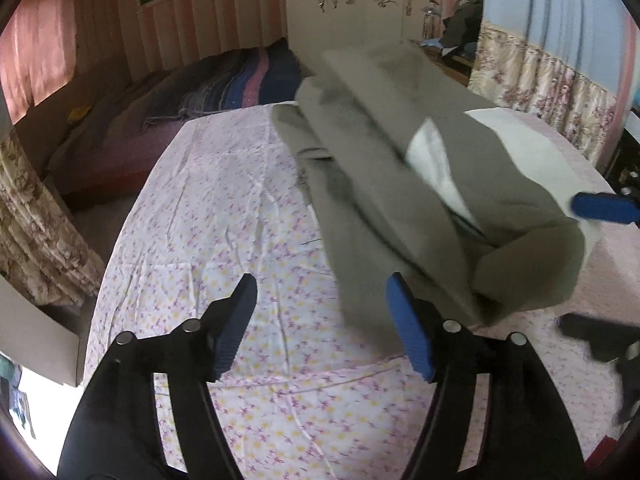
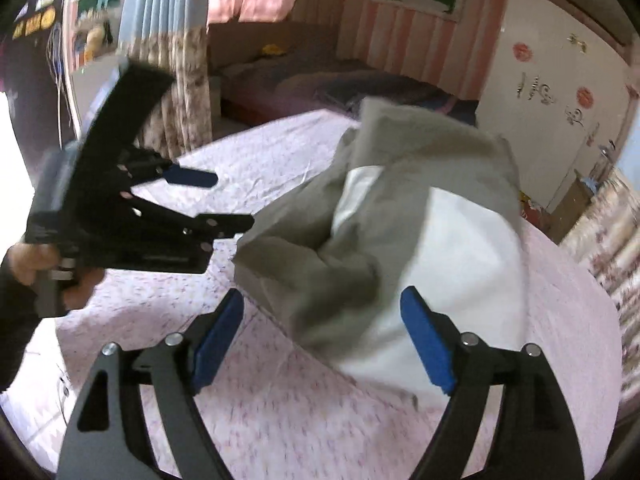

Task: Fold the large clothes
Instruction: 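Open both tools and release the folded jacket onto the bed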

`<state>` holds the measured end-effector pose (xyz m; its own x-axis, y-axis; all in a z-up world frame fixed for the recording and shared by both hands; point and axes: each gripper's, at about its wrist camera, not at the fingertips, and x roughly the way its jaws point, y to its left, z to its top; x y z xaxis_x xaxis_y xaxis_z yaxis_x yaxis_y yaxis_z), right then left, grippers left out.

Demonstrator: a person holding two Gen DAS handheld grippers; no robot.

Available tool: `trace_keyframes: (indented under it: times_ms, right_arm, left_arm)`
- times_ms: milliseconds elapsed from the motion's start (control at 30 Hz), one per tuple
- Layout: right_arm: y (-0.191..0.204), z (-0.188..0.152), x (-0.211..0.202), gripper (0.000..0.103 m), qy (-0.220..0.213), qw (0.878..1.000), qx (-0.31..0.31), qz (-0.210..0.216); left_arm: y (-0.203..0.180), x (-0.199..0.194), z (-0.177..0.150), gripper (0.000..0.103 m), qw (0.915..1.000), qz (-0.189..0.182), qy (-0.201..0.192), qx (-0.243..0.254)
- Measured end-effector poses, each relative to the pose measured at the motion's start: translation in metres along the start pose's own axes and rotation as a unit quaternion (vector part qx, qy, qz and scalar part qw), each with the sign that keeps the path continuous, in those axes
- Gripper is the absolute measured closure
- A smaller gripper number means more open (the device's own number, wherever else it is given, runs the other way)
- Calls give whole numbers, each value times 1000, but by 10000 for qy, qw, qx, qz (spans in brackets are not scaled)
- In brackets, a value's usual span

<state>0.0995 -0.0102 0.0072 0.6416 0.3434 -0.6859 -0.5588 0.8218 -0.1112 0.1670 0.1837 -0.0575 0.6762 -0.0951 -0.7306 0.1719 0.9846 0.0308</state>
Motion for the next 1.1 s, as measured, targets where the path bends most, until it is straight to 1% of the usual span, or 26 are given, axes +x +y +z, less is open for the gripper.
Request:
trace_keyframes:
  times_ms: [167, 233, 300, 367, 400, 433, 467, 500, 600, 667, 733, 800, 967, 1100]
  right_arm:
    - [-25, -19, -27, 22, 11, 9990, 113, -436]
    - [-41, -28, -40, 22, -31, 9979, 262, -586]
    - [-60, -31, -46, 22, -120, 9962, 443, -743]
    - [-75, -34, -49, 22, -176, 9943, 662, -820]
    - [-86, -34, -49, 22, -193, 9927, 818, -862]
    - [-94, -34, -47, 22, -213, 9914, 943, -877]
    - [-100, -35, -44, 22, -216, 9909, 1038, -829]
    - [-107, -36, -37, 22, -179, 9903, 1158, -747]
    - [-123, -44, -12, 22, -63, 9868, 1460, -693]
    - [-127, -49, 2, 22, -7, 9850, 1622, -591]
    - [-129, -52, 5, 22, -58, 9839, 1714, -497]
    - [-133, -52, 6, 22, -104, 9825, 1810, -431]
    - [-140, -49, -3, 22, -212, 9813, 1836, -540]
    - [-139, -47, -3, 22, -228, 9815, 1811, -579]
  left_arm:
    - [-18, -10, 1, 34, 9999, -26, -85, 137]
    - [-24, -18, 2, 34, 9997, 7, -153, 212]
    - [-28, -25, 4, 33, 9995, 2, -188, 245]
    - [-32, -31, 10, 32, 9994, -74, -263, 203]
    - [-34, -34, 13, 30, 9993, -132, -291, 193]
    - [-38, -36, 17, 25, 9990, -256, -321, 201]
    - [-41, -36, 19, 22, 9984, -385, -338, 222]
    - [-48, -35, 22, 21, 9980, -457, -343, 265]
    - [-65, -24, 25, 21, 9977, -402, -276, 475]
    - [-69, -16, 26, 21, 9972, -525, -224, 479]
    - [-68, -3, 28, 23, 9959, -841, -93, 324]
    - [-65, 9, 28, 28, 9931, -1158, 111, 145]
    - [-59, 8, 33, 28, 9867, -1616, 66, -156]
    - [-62, 8, 36, 28, 9882, -1513, 76, -234]
